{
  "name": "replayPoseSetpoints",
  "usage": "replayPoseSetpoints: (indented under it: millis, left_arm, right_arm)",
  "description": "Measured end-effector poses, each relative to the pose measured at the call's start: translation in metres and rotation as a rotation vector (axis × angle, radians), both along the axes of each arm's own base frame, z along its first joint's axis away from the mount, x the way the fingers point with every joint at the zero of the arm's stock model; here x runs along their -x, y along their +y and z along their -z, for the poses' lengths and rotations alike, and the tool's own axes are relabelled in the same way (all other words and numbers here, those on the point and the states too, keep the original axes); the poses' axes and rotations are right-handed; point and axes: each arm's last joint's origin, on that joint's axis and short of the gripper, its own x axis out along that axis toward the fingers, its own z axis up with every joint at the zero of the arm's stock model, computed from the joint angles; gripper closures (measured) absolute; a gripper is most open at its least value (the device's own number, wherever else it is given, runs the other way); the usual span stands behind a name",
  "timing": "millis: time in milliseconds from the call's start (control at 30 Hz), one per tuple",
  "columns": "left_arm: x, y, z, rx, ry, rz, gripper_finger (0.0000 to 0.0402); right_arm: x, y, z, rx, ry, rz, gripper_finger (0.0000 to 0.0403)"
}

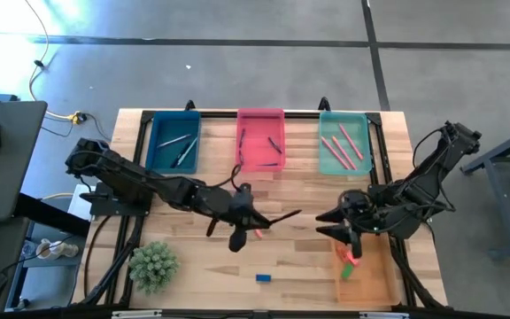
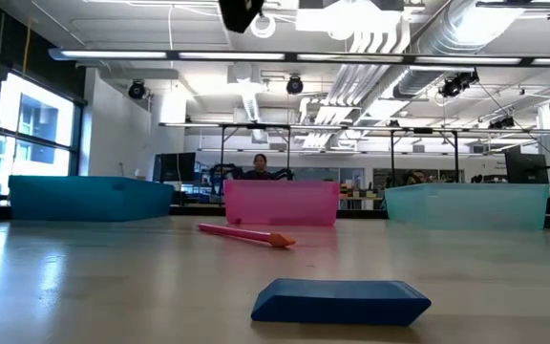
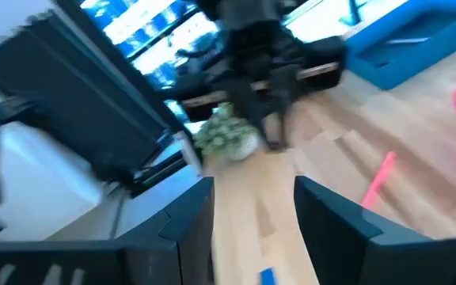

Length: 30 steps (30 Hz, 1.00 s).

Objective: Sort crayons/erasers/pens/pencils in bins
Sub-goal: Put the black pen into the blue bin

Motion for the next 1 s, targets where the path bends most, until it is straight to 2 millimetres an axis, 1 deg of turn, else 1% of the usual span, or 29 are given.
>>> replayPoseSetpoints:
  millis: [133, 233, 433, 533, 600, 633, 733, 933, 1000]
  left_arm:
    - [0.0, -0.001, 0.005, 0.031, -0.078, 0.016, 0.0384]
    - [-0.001, -0.001, 0.002, 0.038, -0.116, 0.02, 0.0384]
    - [-0.003, 0.003, -0.004, 0.049, -0.171, 0.013, 0.0383]
    - [-0.002, 0.01, -0.002, 0.036, -0.14, -0.025, 0.0383]
    - [0.006, 0.019, -0.006, 0.015, -0.101, -0.074, 0.0384]
    - [0.01, 0.024, -0.013, 0.003, -0.108, -0.095, 0.0384]
    - [0.031, 0.041, -0.031, -0.056, -0.095, -0.167, 0.0384]
    - [0.075, 0.072, -0.061, -0.137, -0.064, -0.34, 0.0384]
    - [0.087, 0.081, -0.064, -0.166, -0.021, -0.397, 0.0384]
  right_arm:
    - [-0.01, -0.003, 0.004, 0.03, 0.001, 0.056, 0.0236]
    - [-0.019, -0.004, 0.007, 0.044, 0.008, 0.071, 0.0236]
    - [-0.038, -0.001, 0.016, 0.13, 0.01, 0.086, 0.0236]
    - [-0.046, 0.002, 0.02, 0.166, 0.004, 0.08, 0.0236]
    - [-0.047, 0.002, 0.022, 0.176, 0.009, 0.079, 0.0236]
    - [-0.048, 0.003, 0.023, 0.17, 0.009, 0.081, 0.0236]
    - [-0.049, 0.003, 0.024, 0.172, 0.018, 0.077, 0.0236]
    - [-0.049, 0.003, 0.024, 0.172, 0.017, 0.073, 0.0236]
    - [-0.049, 0.002, 0.024, 0.174, 0.018, 0.077, 0.0236]
